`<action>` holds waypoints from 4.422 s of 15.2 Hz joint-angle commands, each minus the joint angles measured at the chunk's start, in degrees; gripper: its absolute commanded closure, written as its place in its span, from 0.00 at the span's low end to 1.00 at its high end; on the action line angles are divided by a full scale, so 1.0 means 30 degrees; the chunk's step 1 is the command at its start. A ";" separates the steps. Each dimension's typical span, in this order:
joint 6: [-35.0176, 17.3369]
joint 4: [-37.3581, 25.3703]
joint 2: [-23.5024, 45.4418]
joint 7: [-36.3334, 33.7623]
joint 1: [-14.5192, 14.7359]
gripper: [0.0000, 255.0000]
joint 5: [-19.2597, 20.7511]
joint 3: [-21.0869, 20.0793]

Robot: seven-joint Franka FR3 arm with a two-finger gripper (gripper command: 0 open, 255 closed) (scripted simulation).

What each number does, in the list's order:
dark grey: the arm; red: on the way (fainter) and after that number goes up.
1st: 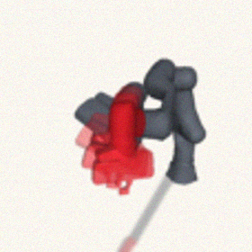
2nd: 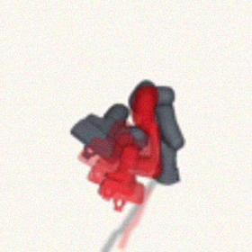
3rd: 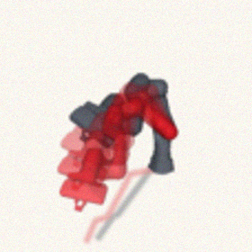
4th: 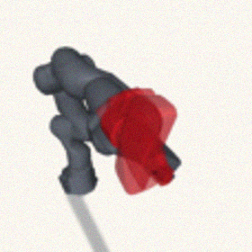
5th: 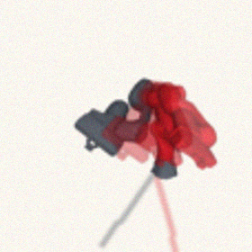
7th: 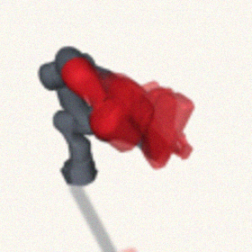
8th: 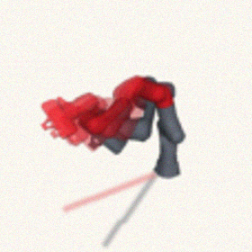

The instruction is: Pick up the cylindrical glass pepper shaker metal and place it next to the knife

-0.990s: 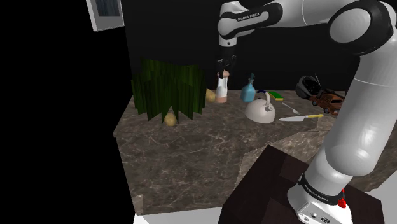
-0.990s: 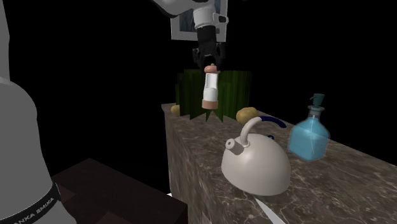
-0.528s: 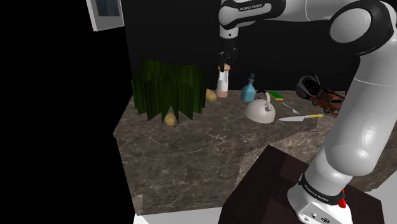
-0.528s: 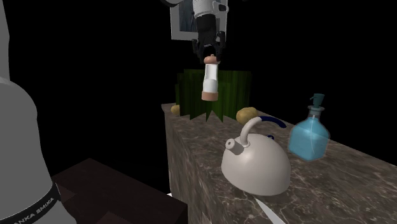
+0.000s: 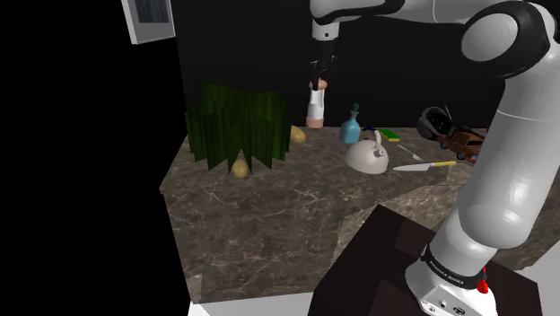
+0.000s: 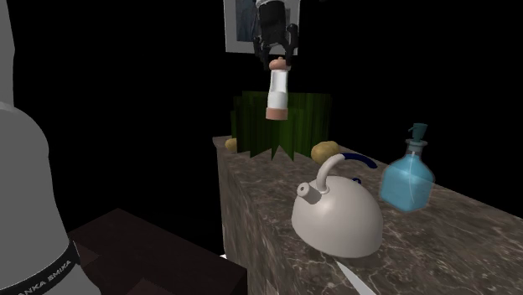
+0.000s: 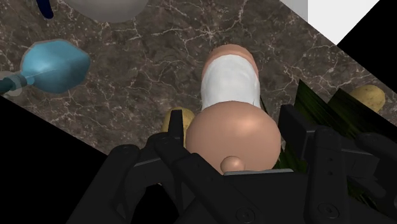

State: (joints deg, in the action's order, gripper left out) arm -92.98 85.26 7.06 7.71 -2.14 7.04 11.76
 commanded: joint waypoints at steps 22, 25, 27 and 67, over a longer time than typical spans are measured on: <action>0.1658 -0.1553 -0.0831 0.5407 -0.2935 1.00 -0.0183 0.2231; 0.1439 -0.1518 -0.0816 0.6753 -0.3696 1.00 -0.0315 0.2843; 0.1325 -0.1631 -0.0692 0.7678 -0.4225 1.00 -0.0454 0.3261; -0.4357 0.0283 0.2740 1.5517 -0.9517 1.00 -0.3142 0.6129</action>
State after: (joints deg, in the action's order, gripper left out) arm -105.12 85.07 15.44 54.29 -30.76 -2.45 30.15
